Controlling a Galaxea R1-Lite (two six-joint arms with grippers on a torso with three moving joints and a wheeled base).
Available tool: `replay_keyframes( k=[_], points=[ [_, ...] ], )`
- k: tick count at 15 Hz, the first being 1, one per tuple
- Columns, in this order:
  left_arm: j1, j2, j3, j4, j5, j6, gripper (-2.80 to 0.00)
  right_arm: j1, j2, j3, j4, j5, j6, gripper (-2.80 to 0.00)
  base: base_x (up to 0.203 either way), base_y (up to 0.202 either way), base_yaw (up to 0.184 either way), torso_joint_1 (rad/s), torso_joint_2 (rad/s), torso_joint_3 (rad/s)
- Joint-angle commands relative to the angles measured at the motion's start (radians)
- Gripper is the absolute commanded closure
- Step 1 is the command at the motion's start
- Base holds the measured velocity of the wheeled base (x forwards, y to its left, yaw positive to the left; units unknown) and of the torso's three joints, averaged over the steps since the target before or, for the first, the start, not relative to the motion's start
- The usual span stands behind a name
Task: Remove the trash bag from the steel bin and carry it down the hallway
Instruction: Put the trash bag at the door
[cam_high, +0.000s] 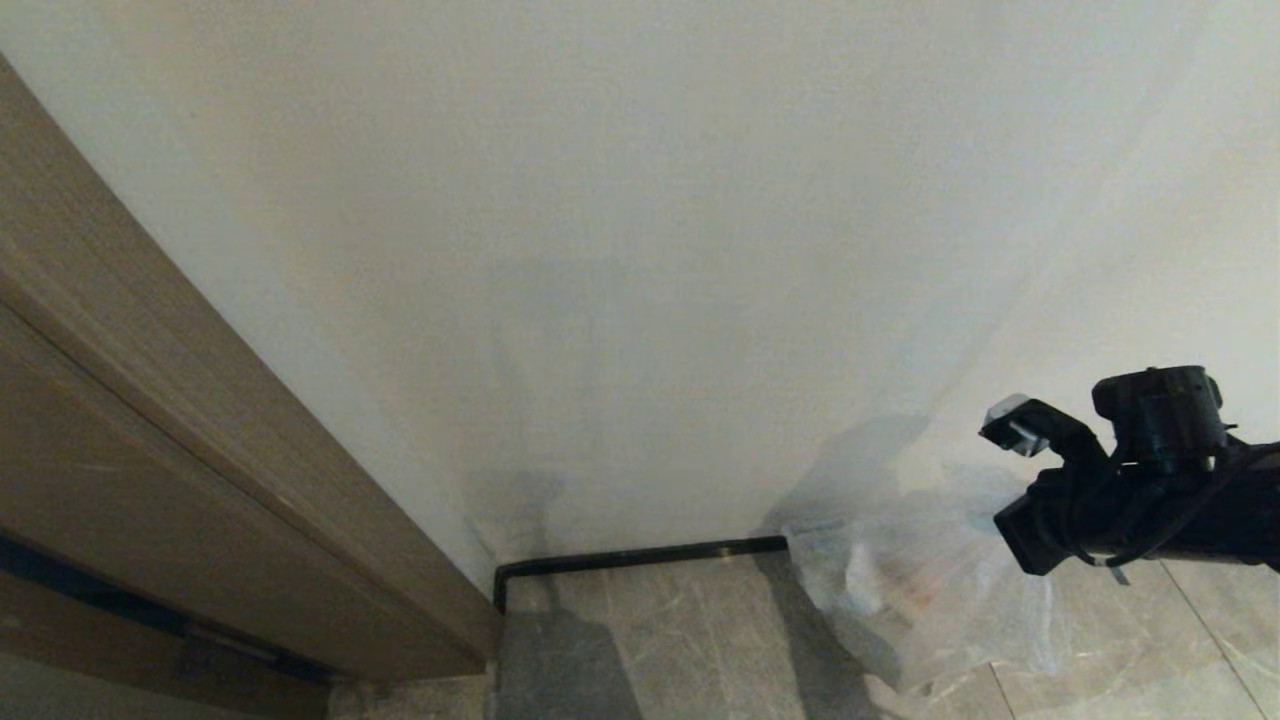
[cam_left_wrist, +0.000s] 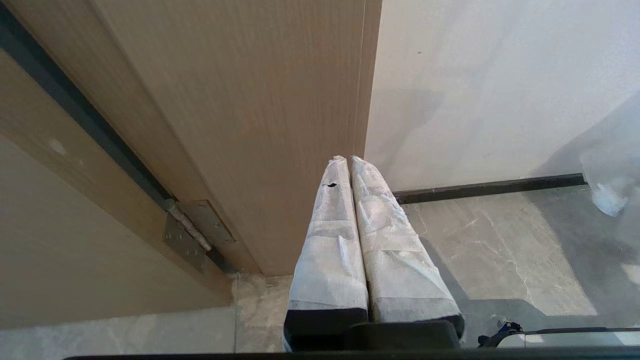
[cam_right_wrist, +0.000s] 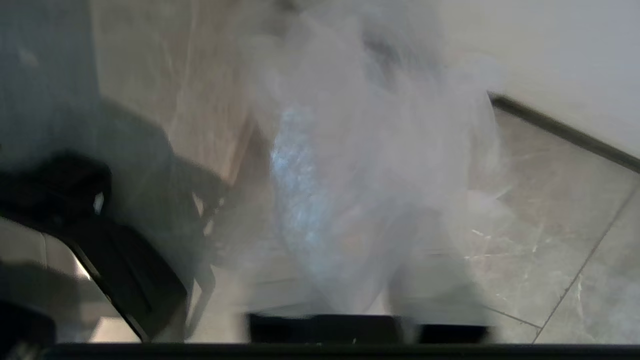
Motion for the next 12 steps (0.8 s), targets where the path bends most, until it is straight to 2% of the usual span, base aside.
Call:
replay_keyframes(
  k=[1,4,7,8,12],
  points=[
    [0.000,0.000,0.000,0.000,0.000,0.000,0.00,0.003,0.064,-0.011,-0.004,-0.001,-0.010,-2.80,0.000,0.000,0.000,0.000,0.00,0.000],
    [0.000,0.000,0.000,0.000,0.000,0.000,0.00,0.008,0.095,-0.035,-0.037,0.005,0.001,-2.80,0.000,0.000,0.000,0.000,0.00,0.000],
    [0.000,0.000,0.000,0.000,0.000,0.000,0.00,0.001,0.033,-0.002,-0.047,0.005,0.003,-2.80,0.000,0.000,0.000,0.000,0.00,0.000],
    [0.000,0.000,0.000,0.000,0.000,0.000,0.00,-0.014,0.004,0.006,-0.042,0.005,0.004,0.00,0.000,0.000,0.000,0.000,0.00,0.000],
    [0.000,0.000,0.000,0.000,0.000,0.000,0.00,-0.065,-0.116,0.016,0.008,-0.010,0.002,0.00,0.000,0.000,0.000,0.000,0.00,0.000]
  ],
)
